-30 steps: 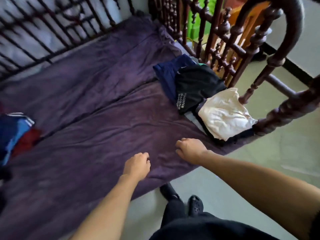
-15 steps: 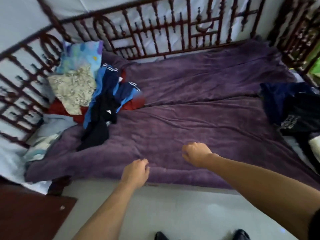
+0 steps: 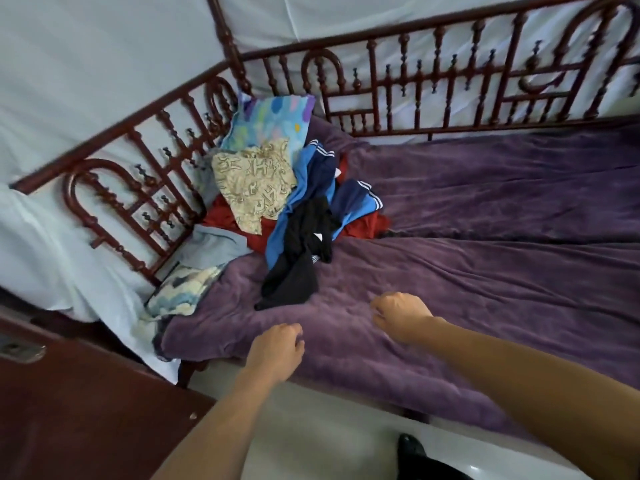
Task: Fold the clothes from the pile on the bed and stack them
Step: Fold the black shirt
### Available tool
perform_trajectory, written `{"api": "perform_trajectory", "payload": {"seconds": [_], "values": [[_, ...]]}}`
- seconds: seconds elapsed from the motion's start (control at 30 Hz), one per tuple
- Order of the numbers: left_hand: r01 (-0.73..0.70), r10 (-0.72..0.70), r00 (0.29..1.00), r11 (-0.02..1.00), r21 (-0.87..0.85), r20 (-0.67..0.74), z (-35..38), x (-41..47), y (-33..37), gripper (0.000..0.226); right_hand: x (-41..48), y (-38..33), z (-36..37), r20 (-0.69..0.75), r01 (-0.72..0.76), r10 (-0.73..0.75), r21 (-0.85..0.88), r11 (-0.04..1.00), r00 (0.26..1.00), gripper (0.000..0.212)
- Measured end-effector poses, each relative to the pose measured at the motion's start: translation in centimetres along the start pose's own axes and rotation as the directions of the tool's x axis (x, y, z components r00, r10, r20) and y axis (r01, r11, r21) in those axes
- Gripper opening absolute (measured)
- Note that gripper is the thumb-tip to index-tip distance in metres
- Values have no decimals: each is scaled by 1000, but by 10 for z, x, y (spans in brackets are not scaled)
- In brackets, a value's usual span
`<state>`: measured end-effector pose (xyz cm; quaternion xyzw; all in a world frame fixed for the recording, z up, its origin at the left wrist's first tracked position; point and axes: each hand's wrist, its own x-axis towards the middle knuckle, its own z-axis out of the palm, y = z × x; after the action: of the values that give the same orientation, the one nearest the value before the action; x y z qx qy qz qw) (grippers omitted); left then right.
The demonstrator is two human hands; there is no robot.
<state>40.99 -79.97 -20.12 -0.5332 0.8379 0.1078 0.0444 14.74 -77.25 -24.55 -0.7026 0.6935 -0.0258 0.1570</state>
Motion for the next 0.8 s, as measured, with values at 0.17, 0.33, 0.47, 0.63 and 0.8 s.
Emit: {"api": "perform_trajectory", "payload": {"seconds": [0.17, 0.33, 0.47, 0.63, 0.8], "values": [[17, -18, 999, 1000, 16, 47, -9, 51, -70, 30, 84, -26, 17, 56, -29, 27, 31, 999, 998, 28], [16, -20, 994, 999, 34, 109, -23, 115, -143, 22, 172, -52, 37, 137, -84, 69, 102, 991, 988, 27], [11, -14, 989, 1000, 22, 146, -36, 171, -193, 23, 227, -71, 46, 176, -167, 139, 159, 973, 975, 29], [-65, 57, 972, 997, 29, 230, -32, 231, -226, 21, 277, -82, 60, 235, -279, 237, 166, 946, 943, 28], [-209, 199, 930, 978, 0, 307, -12, 320, -252, 25, 319, -81, 76, 265, -512, 454, 220, 830, 851, 26]]}}
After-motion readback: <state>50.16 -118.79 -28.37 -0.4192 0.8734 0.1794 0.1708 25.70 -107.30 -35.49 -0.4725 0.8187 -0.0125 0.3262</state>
